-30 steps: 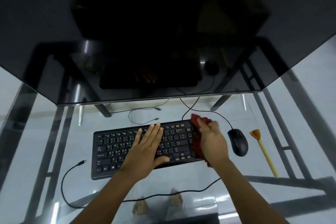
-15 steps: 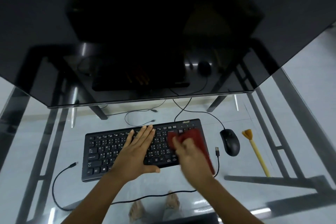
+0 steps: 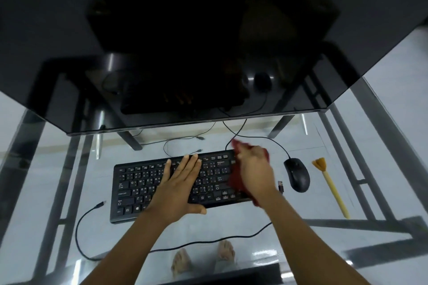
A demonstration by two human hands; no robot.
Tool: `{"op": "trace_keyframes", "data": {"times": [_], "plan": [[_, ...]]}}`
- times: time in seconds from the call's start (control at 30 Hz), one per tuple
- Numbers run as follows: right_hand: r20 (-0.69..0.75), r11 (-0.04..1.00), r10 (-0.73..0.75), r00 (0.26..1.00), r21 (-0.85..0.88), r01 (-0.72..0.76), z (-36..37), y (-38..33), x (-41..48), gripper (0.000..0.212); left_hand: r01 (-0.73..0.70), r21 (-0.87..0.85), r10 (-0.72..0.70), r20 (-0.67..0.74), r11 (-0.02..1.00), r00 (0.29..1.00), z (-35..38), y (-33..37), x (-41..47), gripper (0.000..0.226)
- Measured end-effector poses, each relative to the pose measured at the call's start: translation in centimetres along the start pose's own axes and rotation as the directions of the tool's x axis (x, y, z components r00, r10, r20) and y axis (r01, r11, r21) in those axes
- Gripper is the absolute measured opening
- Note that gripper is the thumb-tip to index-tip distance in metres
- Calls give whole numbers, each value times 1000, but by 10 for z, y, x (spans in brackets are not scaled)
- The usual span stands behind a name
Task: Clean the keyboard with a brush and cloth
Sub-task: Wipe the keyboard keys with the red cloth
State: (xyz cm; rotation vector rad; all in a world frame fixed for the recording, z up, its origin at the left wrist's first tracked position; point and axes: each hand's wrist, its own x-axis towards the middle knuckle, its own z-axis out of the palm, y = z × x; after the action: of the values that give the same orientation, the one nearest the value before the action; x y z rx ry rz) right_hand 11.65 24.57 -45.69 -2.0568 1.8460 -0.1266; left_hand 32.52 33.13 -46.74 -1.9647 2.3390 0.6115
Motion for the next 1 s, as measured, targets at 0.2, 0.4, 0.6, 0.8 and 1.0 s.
{"op": "trace_keyframes", "data": {"times": [0.2,0.4,0.6,0.8,1.0], "plan": [[140,950,-180,974,282,135,9,-32,-30,25,140,82,-145,55,987,988,-2,8,0,123],[-57,984,-68,996,160,77,-28,16,-11,30,142,76,-145,31,987,989,-1,5,-2,129],[285,908,-307,908,373,191,7,-12,-75,21,151,63,-151,6,987,988,2,3,-2,136],[137,881,16,991,466,-78,-29,31,-59,43,148,65,-150,22,987,988,2,3,-3,134],[165,949,-239,957,249,194,-17,44,-73,30,146,50,-147,11,988,989,4,1,-2,134]]}}
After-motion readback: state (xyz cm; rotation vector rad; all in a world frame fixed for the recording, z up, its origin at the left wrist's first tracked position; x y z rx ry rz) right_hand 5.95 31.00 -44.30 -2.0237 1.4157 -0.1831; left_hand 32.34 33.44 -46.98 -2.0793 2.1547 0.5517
